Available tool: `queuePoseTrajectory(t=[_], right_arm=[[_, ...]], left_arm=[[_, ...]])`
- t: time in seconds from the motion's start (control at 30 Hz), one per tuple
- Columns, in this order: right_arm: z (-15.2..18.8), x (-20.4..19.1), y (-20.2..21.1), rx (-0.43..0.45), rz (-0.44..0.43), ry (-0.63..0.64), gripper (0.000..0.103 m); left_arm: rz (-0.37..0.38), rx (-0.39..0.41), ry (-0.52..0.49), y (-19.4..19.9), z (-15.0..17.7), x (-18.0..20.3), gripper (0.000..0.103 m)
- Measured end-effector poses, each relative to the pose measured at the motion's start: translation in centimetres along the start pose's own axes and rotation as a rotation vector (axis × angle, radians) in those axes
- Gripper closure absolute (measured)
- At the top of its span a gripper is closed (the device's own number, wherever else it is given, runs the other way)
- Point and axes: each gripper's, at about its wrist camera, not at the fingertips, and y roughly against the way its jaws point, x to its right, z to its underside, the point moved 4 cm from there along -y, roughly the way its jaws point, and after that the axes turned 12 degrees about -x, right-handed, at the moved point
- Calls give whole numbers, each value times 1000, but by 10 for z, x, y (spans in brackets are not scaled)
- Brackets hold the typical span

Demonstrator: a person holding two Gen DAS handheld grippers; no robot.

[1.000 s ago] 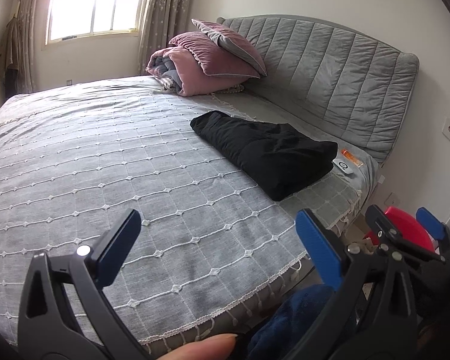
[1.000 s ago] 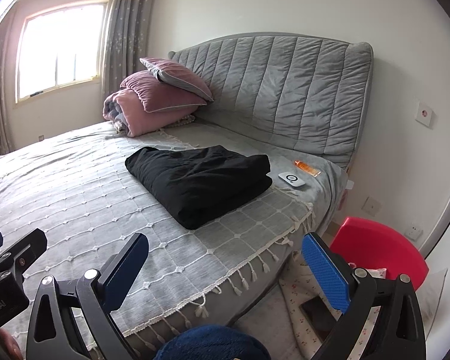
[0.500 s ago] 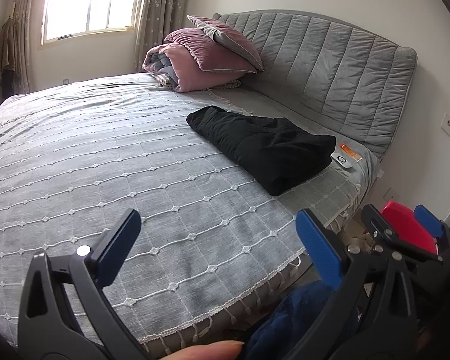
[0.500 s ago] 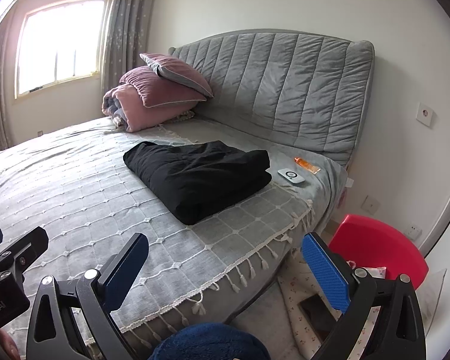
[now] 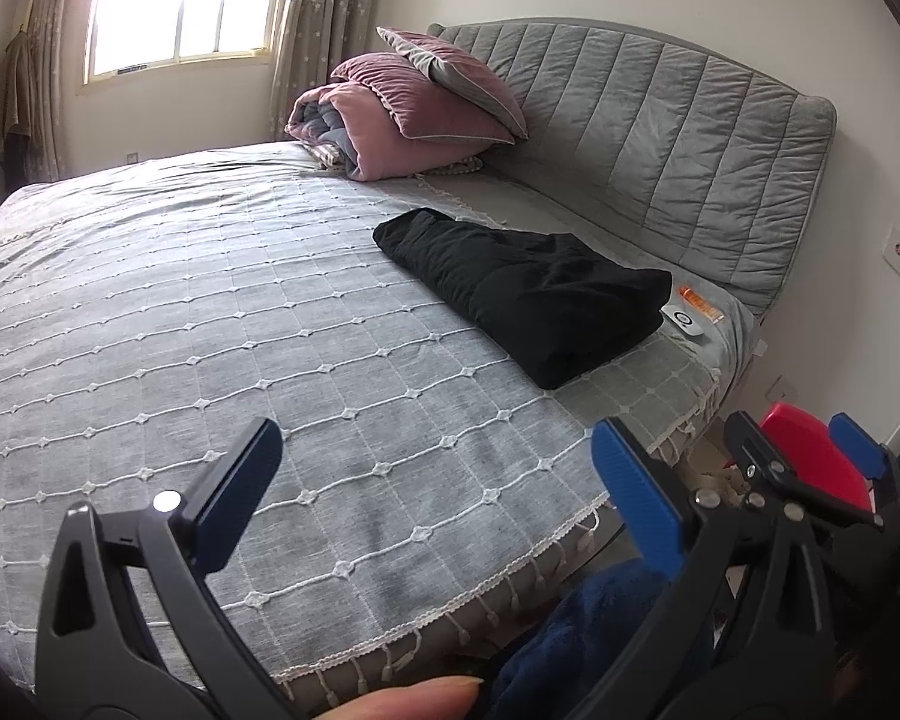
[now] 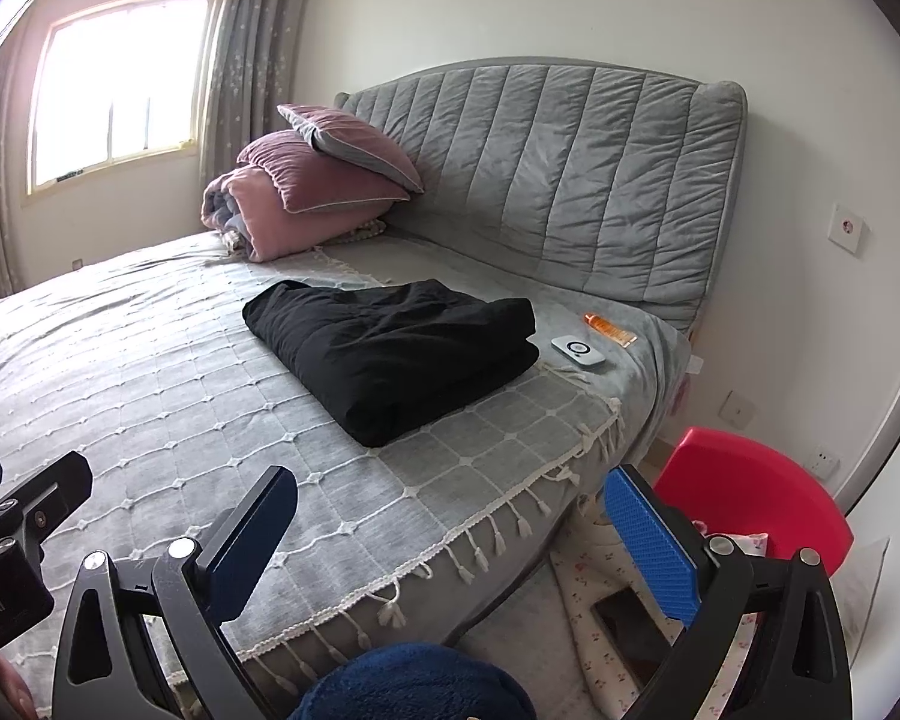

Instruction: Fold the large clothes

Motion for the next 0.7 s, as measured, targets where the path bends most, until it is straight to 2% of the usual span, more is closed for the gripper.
queuePoseTrajectory(t=[0.7], right_arm=[[1, 0, -2, -8, 3, 4, 0]], left_arm=[[28, -5, -24, 0, 3, 8, 0]])
